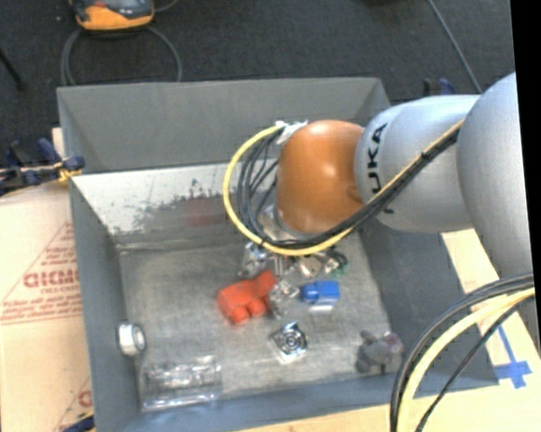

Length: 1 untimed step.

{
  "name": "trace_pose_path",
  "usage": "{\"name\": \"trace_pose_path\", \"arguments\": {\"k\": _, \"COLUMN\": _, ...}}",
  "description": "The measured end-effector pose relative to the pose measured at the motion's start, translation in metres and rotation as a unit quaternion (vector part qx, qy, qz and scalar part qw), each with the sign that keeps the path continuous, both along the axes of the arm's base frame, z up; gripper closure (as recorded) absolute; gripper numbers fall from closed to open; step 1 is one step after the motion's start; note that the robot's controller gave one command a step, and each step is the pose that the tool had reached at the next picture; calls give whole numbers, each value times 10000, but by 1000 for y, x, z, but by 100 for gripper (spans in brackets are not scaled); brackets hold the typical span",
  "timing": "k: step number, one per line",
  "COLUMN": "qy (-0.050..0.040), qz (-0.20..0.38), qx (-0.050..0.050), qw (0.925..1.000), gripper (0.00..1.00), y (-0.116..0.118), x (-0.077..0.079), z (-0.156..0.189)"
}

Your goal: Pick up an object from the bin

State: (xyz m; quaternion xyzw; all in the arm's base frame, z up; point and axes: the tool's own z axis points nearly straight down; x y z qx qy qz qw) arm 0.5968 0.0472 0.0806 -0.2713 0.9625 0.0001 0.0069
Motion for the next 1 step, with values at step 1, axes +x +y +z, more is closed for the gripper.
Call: {"name": "trace_pose_path", "arguments": {"k": 1, "qy": 0, "qz": 66, "qx": -20, "qw": 10000, "gripper": 100, "y": -13, "x": 5, "z": 147}}
